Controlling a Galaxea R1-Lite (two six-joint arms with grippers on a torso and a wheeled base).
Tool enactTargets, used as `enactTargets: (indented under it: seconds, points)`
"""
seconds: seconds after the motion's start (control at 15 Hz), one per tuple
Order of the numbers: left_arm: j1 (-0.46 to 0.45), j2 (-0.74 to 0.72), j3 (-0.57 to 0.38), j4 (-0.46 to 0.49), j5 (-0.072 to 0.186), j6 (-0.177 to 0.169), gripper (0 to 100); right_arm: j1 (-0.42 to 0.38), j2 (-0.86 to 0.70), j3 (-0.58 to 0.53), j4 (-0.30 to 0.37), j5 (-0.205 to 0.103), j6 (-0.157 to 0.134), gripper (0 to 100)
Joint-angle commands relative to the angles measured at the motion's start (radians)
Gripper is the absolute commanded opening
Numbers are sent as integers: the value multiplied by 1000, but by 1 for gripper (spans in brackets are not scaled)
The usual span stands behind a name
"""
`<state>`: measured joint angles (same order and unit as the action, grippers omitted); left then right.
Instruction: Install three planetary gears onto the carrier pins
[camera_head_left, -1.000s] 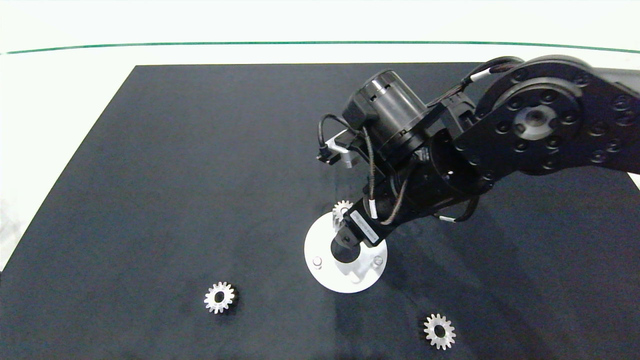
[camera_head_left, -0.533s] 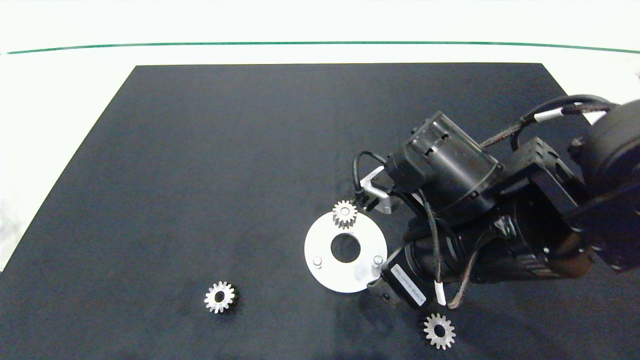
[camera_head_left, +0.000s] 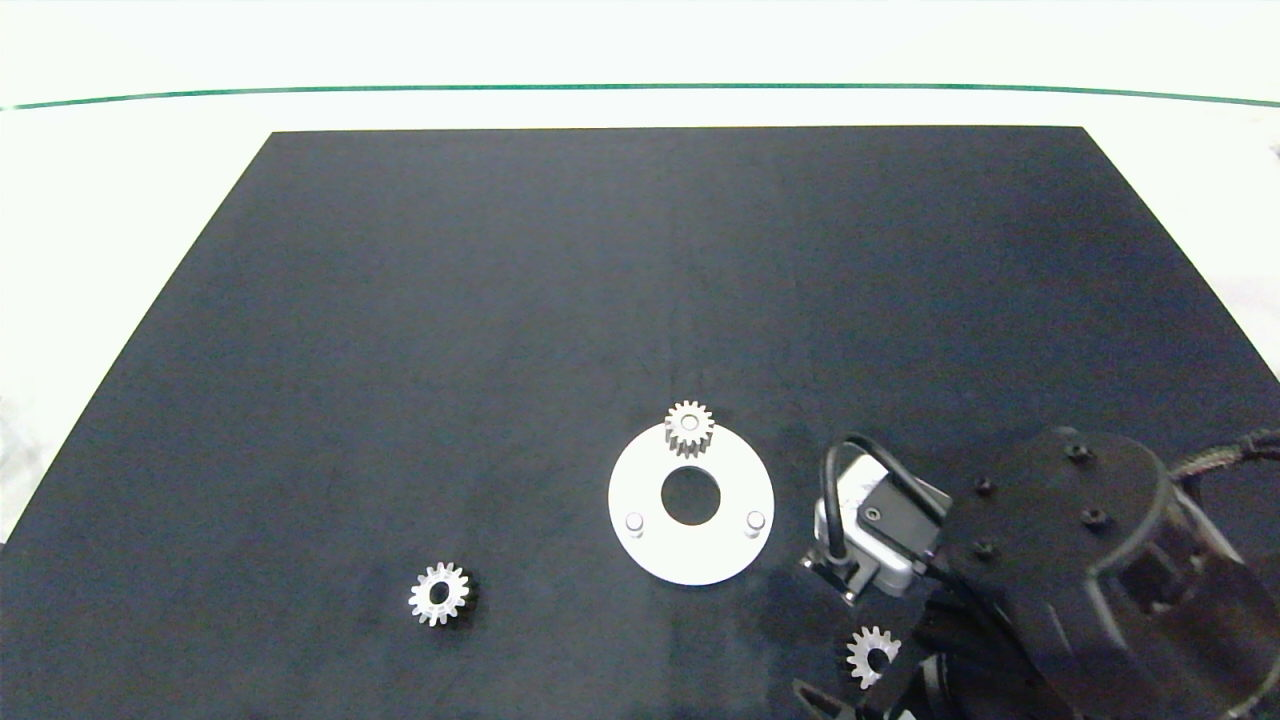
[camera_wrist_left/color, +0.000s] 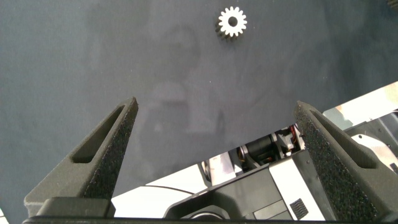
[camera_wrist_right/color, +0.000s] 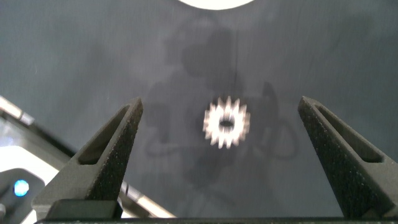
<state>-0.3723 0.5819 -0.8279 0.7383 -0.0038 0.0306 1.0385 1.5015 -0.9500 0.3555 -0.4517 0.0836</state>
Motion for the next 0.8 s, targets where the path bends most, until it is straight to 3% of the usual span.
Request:
enactTargets:
  seconds: [0.07, 0.27, 0.4, 0.8]
  points:
    - [0, -2, 1, 4, 1, 0, 100, 12, -63, 69, -1, -24, 8, 100]
    - [0, -11, 1, 4, 1, 0, 100, -2, -53, 105, -13, -22, 11, 100]
    - [0, -24, 3, 4, 1, 0, 100, -2, -46, 157, -99, -22, 7, 100]
    - [-2, -30, 3, 4, 1, 0, 100, -2, -17, 281, -265, -8, 11, 100]
